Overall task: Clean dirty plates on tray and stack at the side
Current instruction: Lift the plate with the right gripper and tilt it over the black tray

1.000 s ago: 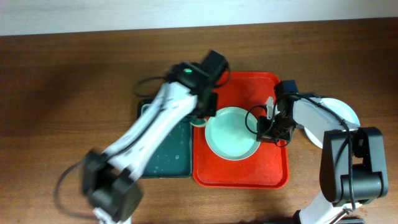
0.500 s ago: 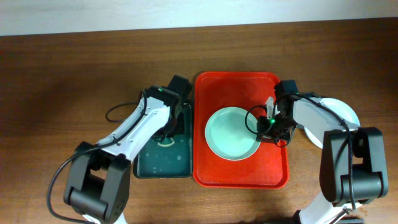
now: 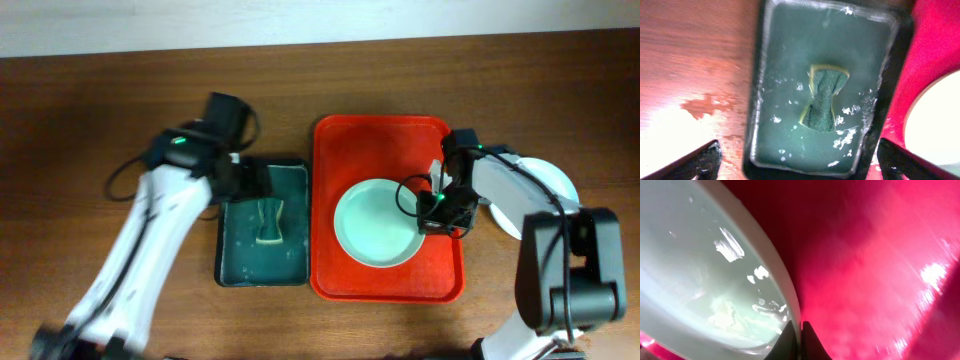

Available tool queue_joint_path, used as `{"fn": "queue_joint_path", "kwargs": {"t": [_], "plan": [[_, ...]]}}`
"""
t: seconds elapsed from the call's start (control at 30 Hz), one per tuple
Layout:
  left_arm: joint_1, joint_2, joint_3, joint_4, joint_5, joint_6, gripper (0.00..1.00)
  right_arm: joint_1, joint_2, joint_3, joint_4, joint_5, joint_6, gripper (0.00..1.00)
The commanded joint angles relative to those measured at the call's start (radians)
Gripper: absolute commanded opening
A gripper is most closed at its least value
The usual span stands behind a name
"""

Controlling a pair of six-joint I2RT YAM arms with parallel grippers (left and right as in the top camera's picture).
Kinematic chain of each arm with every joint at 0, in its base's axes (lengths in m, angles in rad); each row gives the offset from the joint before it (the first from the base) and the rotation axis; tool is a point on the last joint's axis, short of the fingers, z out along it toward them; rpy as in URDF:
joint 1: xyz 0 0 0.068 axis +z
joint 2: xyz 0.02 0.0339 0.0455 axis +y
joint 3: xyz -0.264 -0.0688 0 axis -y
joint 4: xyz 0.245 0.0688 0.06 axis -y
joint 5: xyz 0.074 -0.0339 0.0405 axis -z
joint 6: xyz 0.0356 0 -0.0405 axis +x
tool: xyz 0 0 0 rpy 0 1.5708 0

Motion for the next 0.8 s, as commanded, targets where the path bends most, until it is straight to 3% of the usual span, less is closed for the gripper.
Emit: {"fn": "queue_joint_path", "kwargs": {"t": [0.0,0.23,0.33,0.5,0.77], "plan": [[0.094,-0.151,0.016,-0.02,0.007,0.031,1.0,0.02,-0.158,0.111,-0.081,0.041,-0.018,0.04],[0.159,-0.253,0.016,-0.046,0.0,0.031,0.99,0.209,-0.247,0.288,-0.206,0.042,0.09,0.04],[0.159,-0.252,0.016,-0.039,0.001,0.031,0.99,0.359,-0.233,0.29,-0.099,0.09,0.172,0.04],[0.159,-0.252,0.016,-0.043,0.001,0.03,1.0,0.557,-0.182,0.29,0.115,0.406,0.229,0.04],[0.159,-0.252,0.016,-0.043,0.001,0.03,0.99,0.708,-0.184,0.304,0.237,0.725,0.206,0.04]]}}
